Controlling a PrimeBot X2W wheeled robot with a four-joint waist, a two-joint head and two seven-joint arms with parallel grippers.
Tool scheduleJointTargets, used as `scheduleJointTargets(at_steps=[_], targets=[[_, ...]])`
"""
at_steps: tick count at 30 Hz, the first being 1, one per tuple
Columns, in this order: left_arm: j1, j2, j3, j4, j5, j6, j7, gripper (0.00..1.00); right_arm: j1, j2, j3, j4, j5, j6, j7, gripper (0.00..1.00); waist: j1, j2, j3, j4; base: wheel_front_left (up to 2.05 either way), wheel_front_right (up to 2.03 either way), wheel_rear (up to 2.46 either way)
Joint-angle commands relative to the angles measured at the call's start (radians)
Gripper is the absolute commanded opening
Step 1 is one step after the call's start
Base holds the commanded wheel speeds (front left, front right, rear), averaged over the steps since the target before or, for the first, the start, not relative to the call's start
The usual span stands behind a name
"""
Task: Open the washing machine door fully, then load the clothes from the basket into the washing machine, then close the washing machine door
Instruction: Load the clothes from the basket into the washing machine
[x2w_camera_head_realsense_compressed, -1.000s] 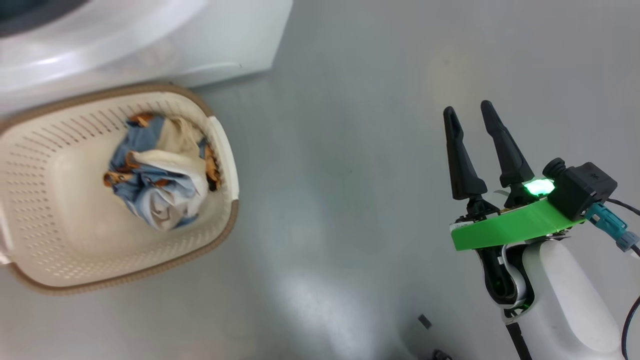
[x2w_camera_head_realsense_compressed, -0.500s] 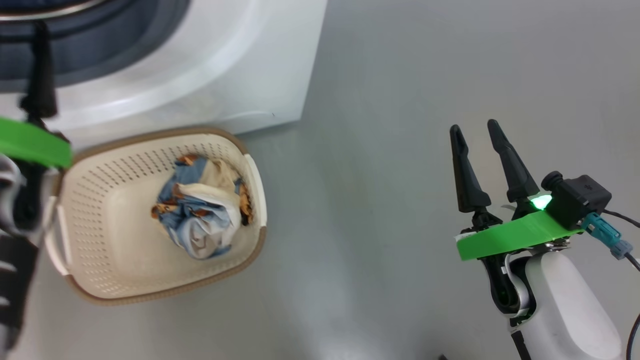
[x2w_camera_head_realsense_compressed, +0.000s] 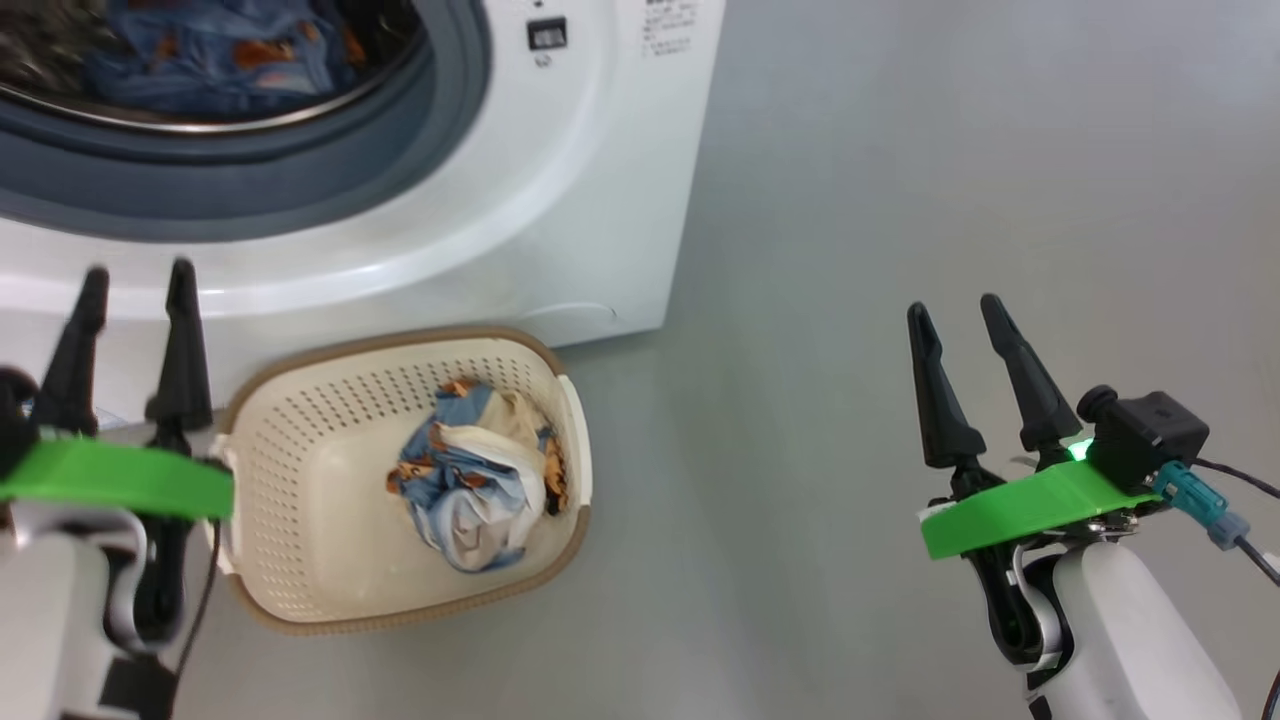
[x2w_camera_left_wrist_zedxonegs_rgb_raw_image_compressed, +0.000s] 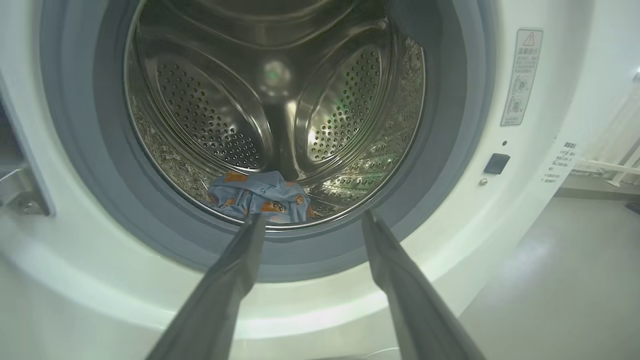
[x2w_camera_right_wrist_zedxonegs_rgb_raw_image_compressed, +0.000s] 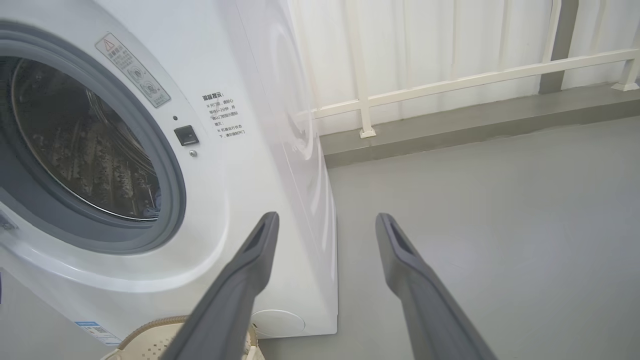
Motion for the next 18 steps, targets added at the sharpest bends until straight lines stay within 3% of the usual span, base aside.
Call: scheduleJointTargets(at_steps=[1, 9, 18], targets=[[0.018, 0.029, 0.051, -0.035, 0.02, 0.001, -0.006, 1.0, 0.008, -0.004, 0.012, -0.018, -0.016, 0.008, -0.008, 1.0, 0.0, 0.0, -0.036, 0.026, 0.0, 0.0, 0.0], [0.159, -0.036, 0.165, -0.094, 0.073, -0.01, -0.006, 1.0, 0.024, -0.017, 0.012, -0.007, -0.02, 0.008, -0.008, 1.0, 0.0, 0.0, -0.091, 0.031, 0.0, 0.0, 0.0], [0.245, -0.113, 0.205, -0.123, 0.135, -0.016, -0.006, 1.0, 0.054, -0.047, 0.02, 0.009, -0.007, 0.008, -0.008, 1.0, 0.0, 0.0, -0.157, 0.039, 0.0, 0.0, 0.0]])
